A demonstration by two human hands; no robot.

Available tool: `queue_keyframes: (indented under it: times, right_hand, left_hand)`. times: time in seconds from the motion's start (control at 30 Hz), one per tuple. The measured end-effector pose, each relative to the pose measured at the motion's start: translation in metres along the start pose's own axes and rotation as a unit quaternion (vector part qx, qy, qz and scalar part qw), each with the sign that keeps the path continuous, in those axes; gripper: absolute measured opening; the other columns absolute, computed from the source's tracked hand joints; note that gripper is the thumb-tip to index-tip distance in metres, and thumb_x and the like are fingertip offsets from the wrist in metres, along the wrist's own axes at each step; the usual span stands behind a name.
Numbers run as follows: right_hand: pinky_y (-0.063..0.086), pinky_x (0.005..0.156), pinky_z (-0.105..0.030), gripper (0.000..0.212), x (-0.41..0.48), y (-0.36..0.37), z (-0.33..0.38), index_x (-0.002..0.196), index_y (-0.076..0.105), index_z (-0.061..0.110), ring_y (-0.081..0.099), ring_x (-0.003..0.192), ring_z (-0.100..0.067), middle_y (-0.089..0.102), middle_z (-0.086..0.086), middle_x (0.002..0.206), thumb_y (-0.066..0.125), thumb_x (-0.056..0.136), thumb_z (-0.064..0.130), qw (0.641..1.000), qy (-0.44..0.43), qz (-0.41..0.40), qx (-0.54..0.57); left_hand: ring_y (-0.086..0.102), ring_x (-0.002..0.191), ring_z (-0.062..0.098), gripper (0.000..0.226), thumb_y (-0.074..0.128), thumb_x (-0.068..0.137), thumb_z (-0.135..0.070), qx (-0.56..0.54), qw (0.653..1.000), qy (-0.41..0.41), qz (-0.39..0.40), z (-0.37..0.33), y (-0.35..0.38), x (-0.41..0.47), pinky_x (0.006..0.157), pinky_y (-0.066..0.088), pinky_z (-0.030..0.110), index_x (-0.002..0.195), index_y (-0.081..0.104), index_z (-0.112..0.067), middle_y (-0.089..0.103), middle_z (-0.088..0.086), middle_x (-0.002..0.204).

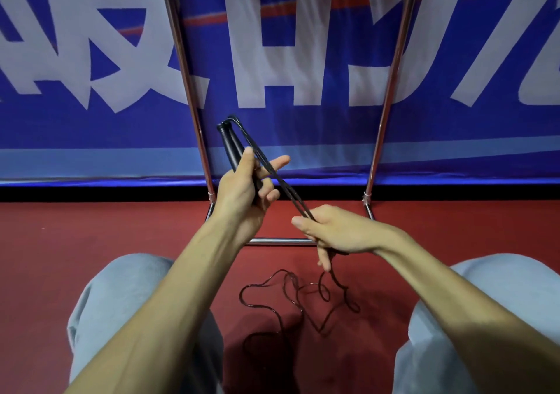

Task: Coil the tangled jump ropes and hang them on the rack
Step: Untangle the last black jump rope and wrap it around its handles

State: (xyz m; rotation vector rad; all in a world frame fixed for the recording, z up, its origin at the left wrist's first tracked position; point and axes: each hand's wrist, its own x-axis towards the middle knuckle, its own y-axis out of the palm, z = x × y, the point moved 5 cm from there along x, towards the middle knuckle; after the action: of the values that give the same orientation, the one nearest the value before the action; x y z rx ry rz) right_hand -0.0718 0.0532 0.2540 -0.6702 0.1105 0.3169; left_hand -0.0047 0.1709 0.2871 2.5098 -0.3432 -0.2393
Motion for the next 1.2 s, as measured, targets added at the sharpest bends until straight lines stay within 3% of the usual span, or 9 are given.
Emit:
queue_keyframes:
  times: [0.13, 0.27, 0.43, 0.53, 0.6, 0.77, 0.97, 1.07, 1.2]
  right_hand:
    - [0.054, 0.051, -0.032, 0.038, -0.007, 0.005, -0.006, 0.07, 0.038, 0.011, 0.054, 0.044, -0.018, 0.038, -0.002, 0.047, 0.043, 0.1, 0.035, 0.996, 0.069, 0.059, 0.022]
    - [0.042, 0.056, -0.024, 0.038, -0.025, -0.004, -0.007, 0.07, 0.04, 0.015, 0.064, 0.051, -0.014, 0.054, -0.008, 0.054, 0.042, 0.101, 0.037, 0.987, 0.064, 0.083, -0.121]
    - [0.039, 0.049, -0.012, 0.034, -0.042, -0.037, 0.007, 0.071, 0.054, 0.01, 0.056, 0.042, -0.009, 0.057, 0.004, 0.046, 0.05, 0.098, 0.029, 0.993, -0.005, -0.053, -0.102]
    - [0.052, 0.056, -0.029, 0.026, -0.045, -0.06, 0.012, 0.069, 0.063, 0.018, 0.062, 0.048, -0.015, 0.059, 0.004, 0.053, 0.059, 0.093, 0.028, 0.972, -0.075, -0.204, -0.087]
    - [0.05, 0.066, -0.03, 0.019, -0.048, -0.072, 0.011, 0.074, 0.071, 0.017, 0.064, 0.06, -0.014, 0.066, 0.007, 0.061, 0.065, 0.088, 0.027, 0.942, -0.095, -0.298, -0.124]
    - [0.04, 0.055, -0.023, 0.035, -0.06, -0.101, -0.007, 0.062, 0.071, 0.014, 0.05, 0.051, -0.01, 0.061, -0.004, 0.052, 0.079, 0.068, 0.047, 0.879, -0.018, -0.47, -0.076]
    - [0.031, 0.051, -0.039, 0.072, -0.058, -0.103, -0.021, 0.047, 0.042, 0.003, 0.03, 0.052, -0.02, 0.036, -0.011, 0.047, 0.081, 0.053, 0.062, 0.876, 0.067, -0.477, -0.031]
    - [0.026, 0.054, -0.034, 0.074, -0.054, -0.103, -0.029, 0.049, 0.04, 0.0, 0.027, 0.055, -0.022, 0.028, -0.01, 0.053, 0.083, 0.05, 0.06, 0.87, 0.063, -0.484, 0.074]
    - [0.028, 0.054, -0.031, 0.052, -0.045, -0.101, -0.035, 0.047, 0.054, 0.012, 0.031, 0.051, -0.016, 0.035, -0.001, 0.047, 0.078, 0.064, 0.055, 0.883, 0.057, -0.458, 0.09]
  left_hand:
    - [0.026, 0.038, 0.009, 0.034, 0.043, 0.101, -0.042, 0.037, 0.998, 0.038, -0.038, -0.007, -0.01, 0.007, 0.037, 0.03, 0.019, 0.079, 0.034, -0.017, 0.044, 0.001, 0.061]
    - [0.029, 0.038, 0.01, 0.032, 0.043, 0.1, -0.044, 0.217, 0.969, 0.097, -0.073, -0.013, -0.024, 0.014, 0.041, 0.032, 0.024, 0.084, 0.036, -0.017, 0.038, 0.0, 0.059]
    - [0.054, 0.076, 0.036, 0.036, 0.041, 0.097, -0.053, 0.572, 0.793, 0.196, -0.075, -0.008, -0.02, 0.01, 0.069, 0.041, 0.043, 0.094, 0.042, -0.017, 0.056, 0.005, 0.074]
    - [0.057, 0.091, 0.039, 0.044, 0.034, 0.094, -0.061, 0.718, 0.681, 0.144, -0.015, 0.012, -0.014, 0.012, 0.073, 0.041, 0.042, 0.095, 0.044, -0.018, 0.06, 0.01, 0.087]
    - [0.058, 0.091, 0.036, 0.047, 0.029, 0.094, -0.064, 0.749, 0.65, 0.11, 0.06, 0.028, -0.005, 0.01, 0.07, 0.04, 0.038, 0.083, 0.048, -0.022, 0.059, 0.005, 0.08]
    - [0.055, 0.073, 0.029, 0.07, 0.012, 0.089, -0.065, 0.715, 0.651, 0.145, 0.211, 0.04, 0.029, -0.016, 0.071, 0.042, 0.039, 0.078, 0.055, -0.011, 0.057, 0.007, 0.068]
    - [0.043, 0.061, 0.012, 0.051, 0.027, 0.088, -0.065, 0.626, 0.69, 0.169, 0.321, 0.046, 0.038, -0.038, 0.062, 0.038, 0.037, 0.073, 0.05, -0.022, 0.049, -0.001, 0.066]
    - [0.04, 0.053, 0.008, 0.038, 0.038, 0.091, -0.047, 0.542, 0.767, 0.151, 0.309, 0.041, 0.036, -0.034, 0.051, 0.033, 0.031, 0.077, 0.05, -0.014, 0.046, -0.009, 0.06]
    - [0.038, 0.042, 0.002, 0.023, 0.038, 0.102, -0.022, 0.501, 0.817, 0.18, 0.22, 0.031, 0.031, -0.028, 0.046, 0.028, 0.019, 0.082, 0.047, -0.016, 0.042, -0.009, 0.055]
